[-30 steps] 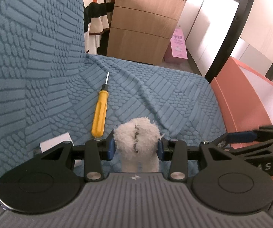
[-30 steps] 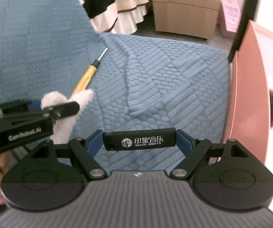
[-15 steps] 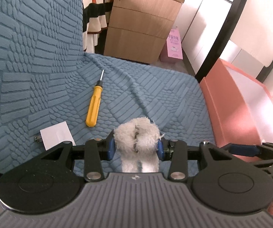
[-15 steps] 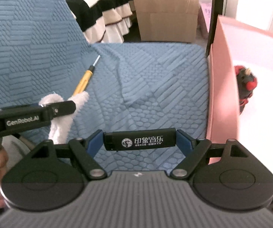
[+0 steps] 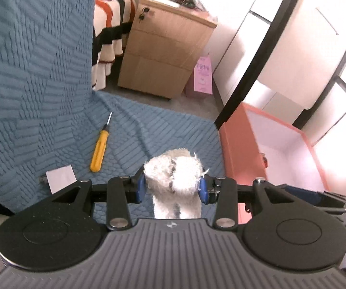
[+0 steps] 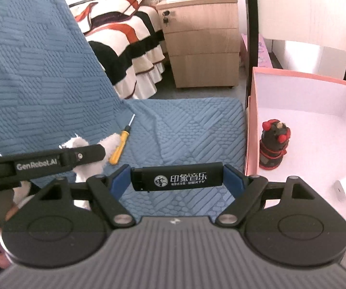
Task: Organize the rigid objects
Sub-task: 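Lift the plush toy with the left gripper while the right gripper carries the USB stick toward the box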
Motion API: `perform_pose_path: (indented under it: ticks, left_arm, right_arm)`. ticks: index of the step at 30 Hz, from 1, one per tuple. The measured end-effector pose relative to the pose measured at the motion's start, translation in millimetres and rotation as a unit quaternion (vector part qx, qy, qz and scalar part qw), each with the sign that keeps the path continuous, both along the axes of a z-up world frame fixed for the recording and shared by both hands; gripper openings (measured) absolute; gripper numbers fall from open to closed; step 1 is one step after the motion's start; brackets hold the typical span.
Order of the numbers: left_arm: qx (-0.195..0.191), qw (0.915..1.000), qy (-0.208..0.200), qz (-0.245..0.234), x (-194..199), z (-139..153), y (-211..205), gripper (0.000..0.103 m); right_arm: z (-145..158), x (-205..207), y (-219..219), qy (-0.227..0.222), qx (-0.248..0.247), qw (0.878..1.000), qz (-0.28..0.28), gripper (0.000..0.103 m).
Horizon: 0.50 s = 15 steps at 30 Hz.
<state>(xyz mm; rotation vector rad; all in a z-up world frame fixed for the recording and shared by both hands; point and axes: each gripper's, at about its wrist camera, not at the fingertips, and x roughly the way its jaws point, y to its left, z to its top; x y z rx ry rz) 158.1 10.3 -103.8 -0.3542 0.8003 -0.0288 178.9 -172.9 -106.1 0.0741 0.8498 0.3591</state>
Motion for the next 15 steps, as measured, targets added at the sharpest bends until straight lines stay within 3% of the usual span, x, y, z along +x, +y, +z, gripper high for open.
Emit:
perform_pose_path:
  ticks: [5, 15]
  left_arm:
    - [0.002, 0.9999, -0.016, -0.006, -12.9, 26.2, -11.1, 0.046]
    - [-0.003, 0.9993, -0.029, -0.025, -34.3, 49.3, -42.2, 0.046]
  right_arm:
    - [19.7, -19.5, -12.5, -0.018, 0.009, 1.0, -0.005, 0.084]
    - [41.8, -46.1, -47.4, -0.038, 0.028, 0.998, -0.03, 0.084]
